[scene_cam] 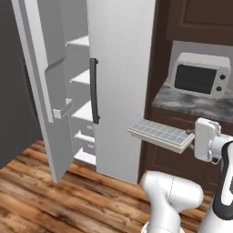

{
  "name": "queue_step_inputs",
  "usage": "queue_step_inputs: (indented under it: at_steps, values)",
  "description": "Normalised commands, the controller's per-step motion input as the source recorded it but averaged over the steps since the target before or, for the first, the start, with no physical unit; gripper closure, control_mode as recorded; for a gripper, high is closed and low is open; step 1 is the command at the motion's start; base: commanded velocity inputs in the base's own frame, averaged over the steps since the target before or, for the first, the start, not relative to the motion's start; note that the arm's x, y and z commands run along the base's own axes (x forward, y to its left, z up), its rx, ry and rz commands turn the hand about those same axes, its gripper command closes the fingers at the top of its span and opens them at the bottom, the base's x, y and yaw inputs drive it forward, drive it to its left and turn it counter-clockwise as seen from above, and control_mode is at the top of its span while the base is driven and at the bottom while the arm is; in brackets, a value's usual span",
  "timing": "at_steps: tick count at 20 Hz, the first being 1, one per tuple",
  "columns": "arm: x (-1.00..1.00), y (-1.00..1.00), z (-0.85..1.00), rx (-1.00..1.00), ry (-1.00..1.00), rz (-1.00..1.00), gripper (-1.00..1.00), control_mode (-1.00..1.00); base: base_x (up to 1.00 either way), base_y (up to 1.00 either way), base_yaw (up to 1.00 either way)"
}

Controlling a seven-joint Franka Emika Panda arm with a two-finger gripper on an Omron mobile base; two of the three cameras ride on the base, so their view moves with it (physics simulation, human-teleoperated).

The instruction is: The ice cube tray has been filled with water. Take the tray and place it in the freezer to make ice. Close the freezer door after placing the tray.

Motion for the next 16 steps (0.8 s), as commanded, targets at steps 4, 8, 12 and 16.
queue_step_inputs:
  at_steps: [4,8,12,16]
  values:
    - [0.00,0.00,0.00,0.00,0.00,0.00,1.00,1.00,0.44,0.36,-0.16]
    - [0.00,0.00,0.00,0.00,0.00,0.00,1.00,1.00,0.49,0.47,-0.16]
    - [0.00,0.00,0.00,0.00,0.00,0.00,1.00,1.00,0.56,0.53,-0.14]
    - [0.00,0.00,0.00,0.00,0.00,0.00,1.00,1.00,0.60,0.53,-0.14]
